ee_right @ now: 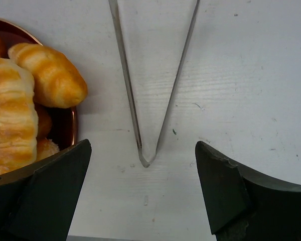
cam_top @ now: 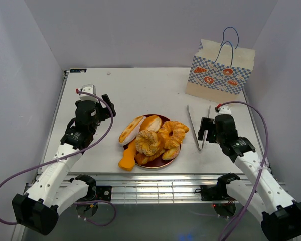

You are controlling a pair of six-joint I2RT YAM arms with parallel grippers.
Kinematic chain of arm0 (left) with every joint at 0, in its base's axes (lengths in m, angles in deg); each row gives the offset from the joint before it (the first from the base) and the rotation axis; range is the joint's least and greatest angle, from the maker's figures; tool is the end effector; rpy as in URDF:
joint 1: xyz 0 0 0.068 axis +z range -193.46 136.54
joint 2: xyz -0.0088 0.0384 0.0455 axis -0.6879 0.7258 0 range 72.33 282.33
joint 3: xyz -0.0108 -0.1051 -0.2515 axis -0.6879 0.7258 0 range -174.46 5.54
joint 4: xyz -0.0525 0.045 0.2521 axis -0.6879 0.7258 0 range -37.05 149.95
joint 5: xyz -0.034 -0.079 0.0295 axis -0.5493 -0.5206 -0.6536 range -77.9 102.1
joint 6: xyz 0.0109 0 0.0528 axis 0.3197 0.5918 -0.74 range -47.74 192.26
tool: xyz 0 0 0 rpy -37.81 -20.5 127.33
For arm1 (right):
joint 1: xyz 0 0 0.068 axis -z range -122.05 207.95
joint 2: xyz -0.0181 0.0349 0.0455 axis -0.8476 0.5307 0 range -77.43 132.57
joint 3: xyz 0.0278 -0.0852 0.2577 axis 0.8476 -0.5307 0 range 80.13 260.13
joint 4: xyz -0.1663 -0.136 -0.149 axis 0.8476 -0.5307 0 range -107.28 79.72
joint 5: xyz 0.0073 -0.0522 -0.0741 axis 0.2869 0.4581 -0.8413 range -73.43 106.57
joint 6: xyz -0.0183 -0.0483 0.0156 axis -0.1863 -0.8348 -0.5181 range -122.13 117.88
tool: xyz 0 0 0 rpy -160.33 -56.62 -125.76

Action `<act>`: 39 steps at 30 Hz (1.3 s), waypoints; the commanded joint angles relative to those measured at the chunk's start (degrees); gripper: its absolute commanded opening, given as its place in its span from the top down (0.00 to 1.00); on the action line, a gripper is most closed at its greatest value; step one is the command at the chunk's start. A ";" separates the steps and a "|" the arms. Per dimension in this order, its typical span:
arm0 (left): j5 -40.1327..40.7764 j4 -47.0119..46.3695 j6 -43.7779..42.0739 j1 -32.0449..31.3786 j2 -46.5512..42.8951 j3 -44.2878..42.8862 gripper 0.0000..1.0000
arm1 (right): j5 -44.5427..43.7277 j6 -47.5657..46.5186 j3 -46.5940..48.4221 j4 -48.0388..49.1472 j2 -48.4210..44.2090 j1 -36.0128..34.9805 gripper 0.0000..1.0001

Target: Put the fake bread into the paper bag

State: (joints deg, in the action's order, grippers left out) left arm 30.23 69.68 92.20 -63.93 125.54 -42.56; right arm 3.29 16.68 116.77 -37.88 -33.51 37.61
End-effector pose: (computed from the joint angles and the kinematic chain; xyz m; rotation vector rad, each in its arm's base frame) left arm 0.2019 -0.0637 0.3227 -0.1988 1.9254 -0.1614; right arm 0.1619 0.0513 0.2630 0.1023 2.1620 0.1409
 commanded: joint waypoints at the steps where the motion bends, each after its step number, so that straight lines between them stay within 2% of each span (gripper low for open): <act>1: -0.81 0.58 -0.52 -0.10 0.05 -2.27 0.02 | 0.29 -2.02 0.63 -3.17 4.41 -1.72 0.10; 7: -1.52 0.67 -0.70 -0.10 0.75 -2.44 0.02 | -5.00 -0.09 -0.08 -1.24 11.26 -2.87 0.10; 18: -1.96 1.02 -0.43 -0.10 1.19 -2.70 0.02 | -4.65 0.00 0.18 8.60 26.47 -3.04 0.10; 29: -1.35 1.11 -0.70 -0.10 1.81 -2.70 0.02 | -5.88 -0.53 7.38 13.62 40.09 -2.78 0.10; 34: -0.99 1.02 -0.78 -0.10 1.90 -2.62 0.02 | -5.36 -0.18 7.48 15.90 42.56 -2.16 0.07; 37: -1.34 1.11 -0.78 -0.10 2.07 -2.70 0.02 | -2.72 -0.09 6.43 18.01 43.09 -0.41 0.01; 39: -1.61 1.02 -0.78 -0.10 2.16 -2.62 0.02 | -1.76 -0.09 5.81 18.45 43.44 0.56 0.07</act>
State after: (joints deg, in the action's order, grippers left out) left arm 28.64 70.55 91.79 -63.93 127.90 -43.17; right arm 0.10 16.73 122.98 -22.44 8.87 36.69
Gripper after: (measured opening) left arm 0.979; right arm 0.950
